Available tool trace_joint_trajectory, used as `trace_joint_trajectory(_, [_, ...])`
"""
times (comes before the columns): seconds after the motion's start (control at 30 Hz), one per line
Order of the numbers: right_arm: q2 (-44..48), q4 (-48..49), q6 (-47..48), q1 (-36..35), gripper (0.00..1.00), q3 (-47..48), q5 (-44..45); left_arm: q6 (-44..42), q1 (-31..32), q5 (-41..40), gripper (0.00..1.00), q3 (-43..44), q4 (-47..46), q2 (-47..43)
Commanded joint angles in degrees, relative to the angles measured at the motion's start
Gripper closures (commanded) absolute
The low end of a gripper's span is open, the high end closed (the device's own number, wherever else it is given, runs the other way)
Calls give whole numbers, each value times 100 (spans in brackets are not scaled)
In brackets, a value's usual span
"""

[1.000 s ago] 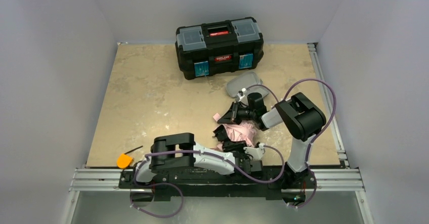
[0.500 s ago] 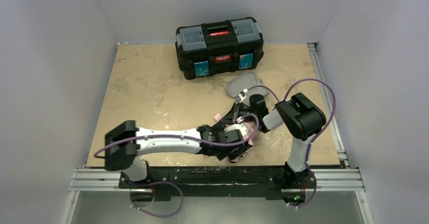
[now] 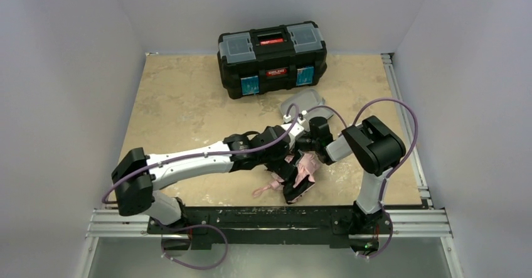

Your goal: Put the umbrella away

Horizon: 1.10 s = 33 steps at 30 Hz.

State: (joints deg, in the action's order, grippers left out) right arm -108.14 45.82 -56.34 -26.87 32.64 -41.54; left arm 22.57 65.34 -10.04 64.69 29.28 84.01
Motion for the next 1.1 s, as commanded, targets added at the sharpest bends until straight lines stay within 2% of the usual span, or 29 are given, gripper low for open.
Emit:
trace_joint_trajectory(0.0, [196,-339,256,25,100,-102,58,74,-311,605,0,-81,-960,432])
trace_joint_trajectory(0.13, [241,-353,261,28,100,-116,53,-19,-532,957,0,-66,-1253,1094])
trace_joint_trajectory(0.33, [278,-390,245,35,100,-70,15,-5,-527,1098,0,-456,-1743,1822])
trace_joint_trajectory(0.53, [373,-594,255,35,100,75,6,48,-185,728,1,-796,-1843,2110])
trace_joint_trajectory(0.6, [425,-709,268,40,100,171,5,2,-5,516,19,-825,-1813,2164])
trace_joint_trajectory(0.8, [738,-1391,474,39,100,578,45,-106,461,-406,100,-738,-1437,2115])
trace_joint_trajectory(1.07, [1427,-2423,676,40,100,1202,53,-886,856,-2209,100,-46,-461,1943])
